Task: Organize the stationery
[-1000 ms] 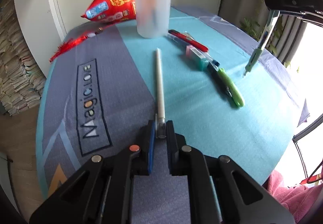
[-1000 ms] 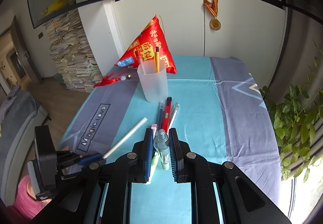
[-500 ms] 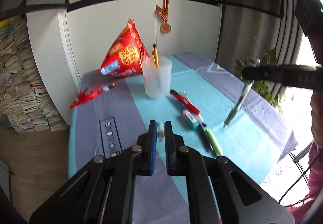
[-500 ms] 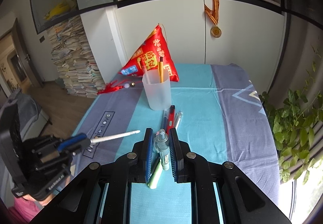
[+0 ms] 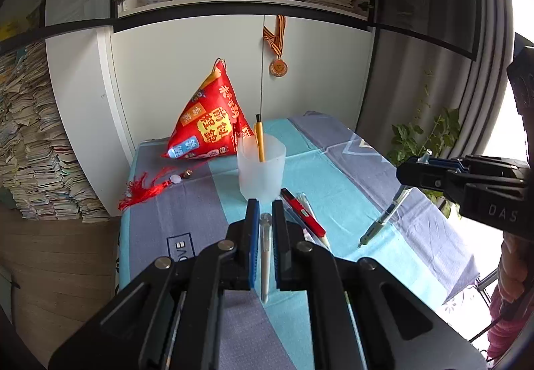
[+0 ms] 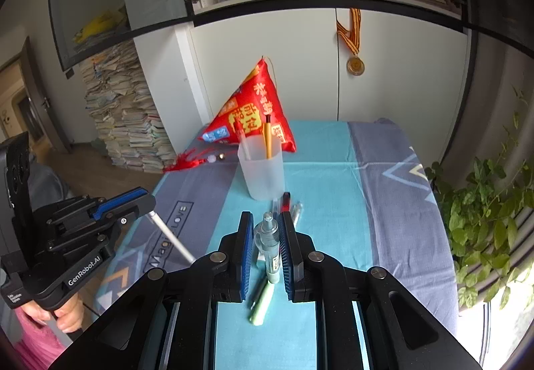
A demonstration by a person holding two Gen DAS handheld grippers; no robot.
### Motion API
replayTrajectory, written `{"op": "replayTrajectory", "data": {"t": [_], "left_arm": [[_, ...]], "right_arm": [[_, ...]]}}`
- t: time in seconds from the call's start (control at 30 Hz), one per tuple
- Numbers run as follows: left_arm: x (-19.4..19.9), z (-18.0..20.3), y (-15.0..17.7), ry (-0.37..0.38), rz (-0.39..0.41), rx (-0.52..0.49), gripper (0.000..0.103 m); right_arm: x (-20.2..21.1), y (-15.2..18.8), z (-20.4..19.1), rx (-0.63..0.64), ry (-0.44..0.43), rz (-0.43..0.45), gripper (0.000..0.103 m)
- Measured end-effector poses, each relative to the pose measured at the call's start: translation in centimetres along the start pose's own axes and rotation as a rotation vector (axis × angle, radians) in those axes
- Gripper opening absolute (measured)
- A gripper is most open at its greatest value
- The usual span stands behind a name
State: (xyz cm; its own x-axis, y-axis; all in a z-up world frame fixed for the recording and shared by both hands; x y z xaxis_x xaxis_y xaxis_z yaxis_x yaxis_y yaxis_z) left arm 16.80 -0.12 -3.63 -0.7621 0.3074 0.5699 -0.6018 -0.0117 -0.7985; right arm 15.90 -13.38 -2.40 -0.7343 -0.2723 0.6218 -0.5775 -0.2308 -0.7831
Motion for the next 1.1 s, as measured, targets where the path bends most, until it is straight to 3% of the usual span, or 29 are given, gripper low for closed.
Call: {"op": "replayTrajectory", "data": {"t": [0.2,0.63,1.1], "left_arm": [[0.2,-0.1,-2.6,-0.029,0.015,-0.003,0.005],[-0.5,1.7,-12.6,-0.015,0.125,-0.016,0.005],[-8.8,-0.1,-14.0,0.023,0.052,0.072,0.005]], "right_arm": [[-0.3,-2.5,-0.2,0.013,0.002,0.031,0.017],[-4.3,-10.2,0.7,0.018,0.012,0.096,0.017],[-11.1,-12.3,2.3,-0.006,-0.029,0.095,0.017]]}}
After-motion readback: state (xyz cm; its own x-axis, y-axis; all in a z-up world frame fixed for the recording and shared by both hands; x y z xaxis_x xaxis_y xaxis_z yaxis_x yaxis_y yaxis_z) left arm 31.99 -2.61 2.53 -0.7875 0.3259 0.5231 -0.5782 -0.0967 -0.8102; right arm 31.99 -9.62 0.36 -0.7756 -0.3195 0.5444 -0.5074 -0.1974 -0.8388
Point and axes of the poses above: each gripper's, at about its wrist camera, not at the fingertips, and x roughly against the way its jaws point, z to its right, y to its underside, the point moved 9 cm from there along -x, roughly the way its jaws point, and after that the axes turned 11 degrees about x, right-handed, at the moved point
